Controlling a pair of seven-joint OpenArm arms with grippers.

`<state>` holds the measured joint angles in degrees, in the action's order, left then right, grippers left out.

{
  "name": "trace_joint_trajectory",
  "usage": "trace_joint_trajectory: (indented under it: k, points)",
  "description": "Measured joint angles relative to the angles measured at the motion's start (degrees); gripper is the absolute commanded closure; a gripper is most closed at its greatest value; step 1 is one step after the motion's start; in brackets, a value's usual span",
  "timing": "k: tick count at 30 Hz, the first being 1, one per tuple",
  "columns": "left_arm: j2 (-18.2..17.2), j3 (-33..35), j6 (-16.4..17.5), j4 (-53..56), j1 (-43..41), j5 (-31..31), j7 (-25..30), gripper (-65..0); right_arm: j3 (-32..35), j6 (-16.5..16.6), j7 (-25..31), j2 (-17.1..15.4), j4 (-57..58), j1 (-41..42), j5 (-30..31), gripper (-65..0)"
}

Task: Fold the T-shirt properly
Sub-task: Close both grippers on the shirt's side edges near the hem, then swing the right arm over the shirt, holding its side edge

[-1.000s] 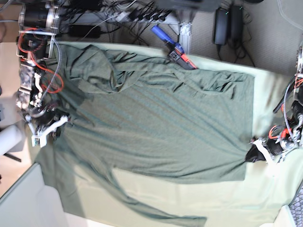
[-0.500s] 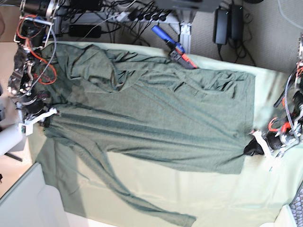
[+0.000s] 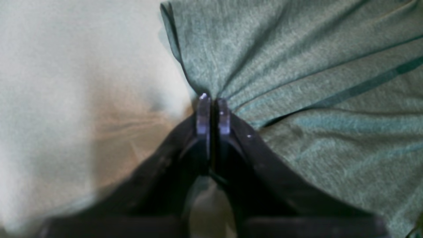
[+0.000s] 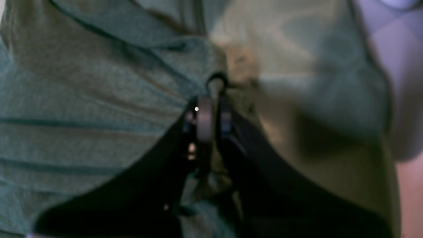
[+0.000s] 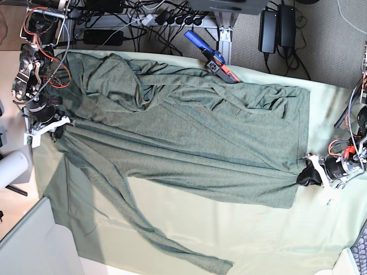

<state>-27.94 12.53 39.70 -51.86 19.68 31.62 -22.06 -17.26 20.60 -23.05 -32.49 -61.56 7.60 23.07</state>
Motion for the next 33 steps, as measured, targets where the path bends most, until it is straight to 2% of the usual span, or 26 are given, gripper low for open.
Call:
trace_joint_trajectory:
  k: [2,3,4,7,16,22,28,33]
  points:
    - [0.0,0.0,0.0,0.0,0.0,0.0,0.0,-22.8,0.0,0.0,-0.1,-0.1,0.0,0.0,0.0,-34.3]
    - [0.0,0.0,0.0,0.0,0.0,0.2,0.0,-25.9,-0.2,0.0,0.0,-0.1,0.0,0.1,0.0,-37.7]
    - [0.0,0.0,0.0,0.0,0.0,0.5,0.0,-27.7,-0.4,0.0,0.1,-0.1,0.0,0.1,0.0,-38.5]
    - [0.0,0.0,0.0,0.0,0.0,1.7,-0.3,-28.2,-2.3,0.0,0.0,0.0,-0.1,0.0,0.1,-38.4]
    - [-0.2,0.0,0.0,0.0,0.0,2.5,-0.6,-28.2,-12.2,0.0,0.0,-0.1,-3.5,0.2,6.1,-38.4]
    - [-0.3,0.1,0.0,-3.3,-0.8,5.5,-2.1,-28.2,-12.7,0.0,-0.4,0.6,-6.1,2.8,7.2,-38.4]
    - [-0.3,0.2,0.0,-8.5,-0.6,5.8,-3.6,-28.2,-11.9,0.0,-0.1,5.9,-6.6,10.5,6.8,-38.4]
    - [0.3,0.2,0.0,-9.0,-0.8,5.8,-4.9,-28.2,-4.7,0.0,1.2,10.4,-6.1,15.3,-0.3,-38.4]
